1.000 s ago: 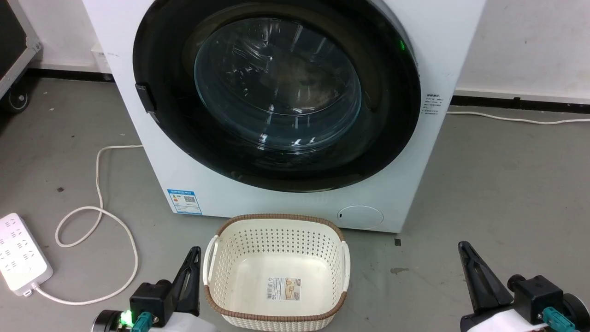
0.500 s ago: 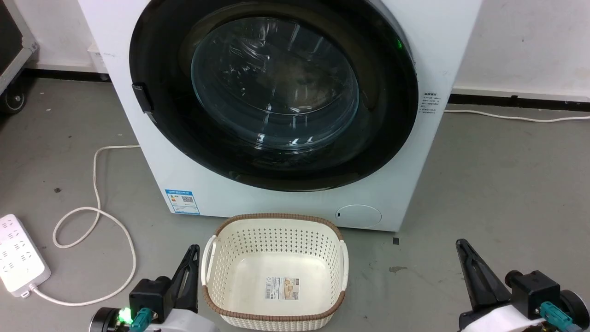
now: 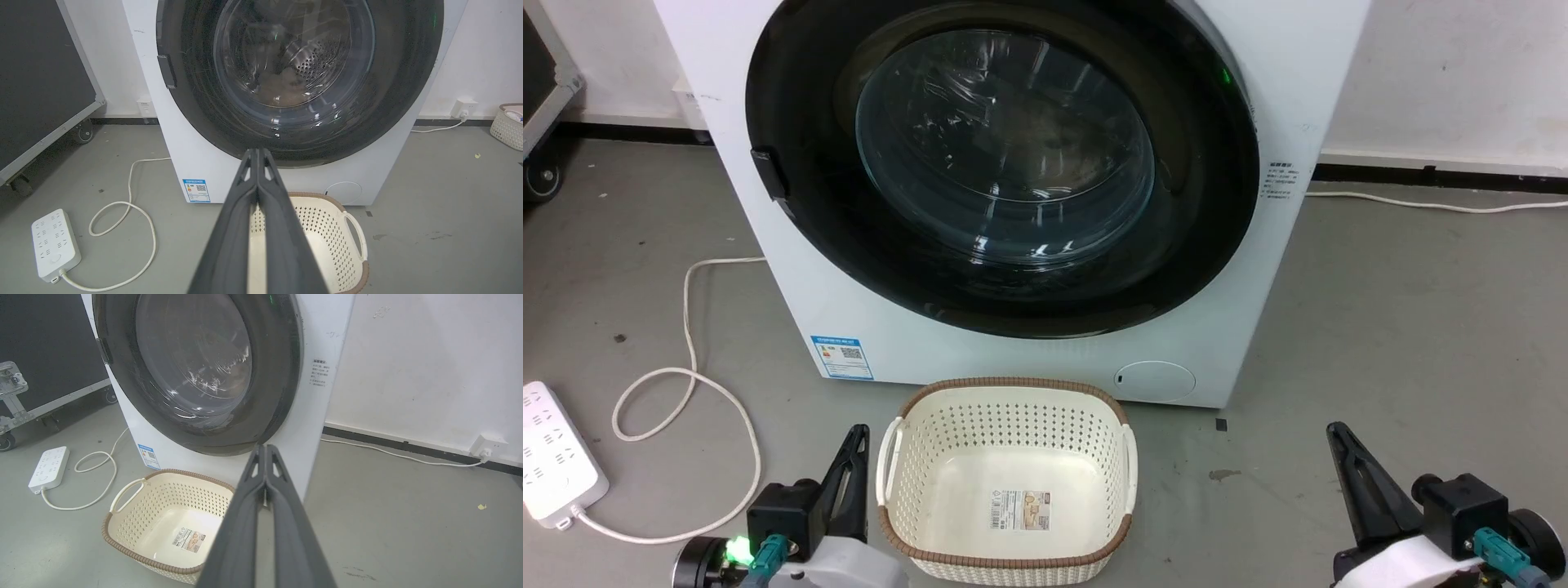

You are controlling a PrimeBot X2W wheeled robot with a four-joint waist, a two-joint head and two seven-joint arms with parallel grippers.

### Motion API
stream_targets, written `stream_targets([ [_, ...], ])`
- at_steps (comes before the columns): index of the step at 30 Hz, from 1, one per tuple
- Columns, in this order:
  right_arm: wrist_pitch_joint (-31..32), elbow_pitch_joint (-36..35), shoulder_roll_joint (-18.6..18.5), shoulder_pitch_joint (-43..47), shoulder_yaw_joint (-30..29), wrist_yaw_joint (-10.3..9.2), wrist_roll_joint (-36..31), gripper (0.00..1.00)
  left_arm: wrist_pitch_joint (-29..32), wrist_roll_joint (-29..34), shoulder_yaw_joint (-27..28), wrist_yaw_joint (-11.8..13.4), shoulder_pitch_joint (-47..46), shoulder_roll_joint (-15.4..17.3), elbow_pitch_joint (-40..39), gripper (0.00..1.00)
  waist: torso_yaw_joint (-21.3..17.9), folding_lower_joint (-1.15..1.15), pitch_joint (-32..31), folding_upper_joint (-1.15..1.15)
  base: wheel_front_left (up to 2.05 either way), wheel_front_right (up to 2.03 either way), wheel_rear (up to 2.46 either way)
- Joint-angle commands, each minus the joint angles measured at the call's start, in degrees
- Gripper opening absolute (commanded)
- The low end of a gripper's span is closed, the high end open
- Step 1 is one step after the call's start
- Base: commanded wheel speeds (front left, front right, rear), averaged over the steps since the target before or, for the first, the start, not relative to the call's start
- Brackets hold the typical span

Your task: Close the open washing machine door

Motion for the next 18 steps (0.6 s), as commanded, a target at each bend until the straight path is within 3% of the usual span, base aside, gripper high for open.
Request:
stream_targets([
  [1,0.4,-0.4,0.2,-1.2,0.1,-0.02,-0.2,0.0,0.3,0.3,0.2,0.3,-0.6,0.0,-0.3,0.0,0.0,0.0,0.0,0.0,0.0,0.0,0.0],
  [18,2.5,-0.9,0.3,-1.8,0.4,-0.03,-0.5,0.0,2.4,1.3,0.9,1.0,-0.9,-0.1,-1.5,0.0,-0.5,0.0,0.2,0.0,0.0,0.0,0.0],
])
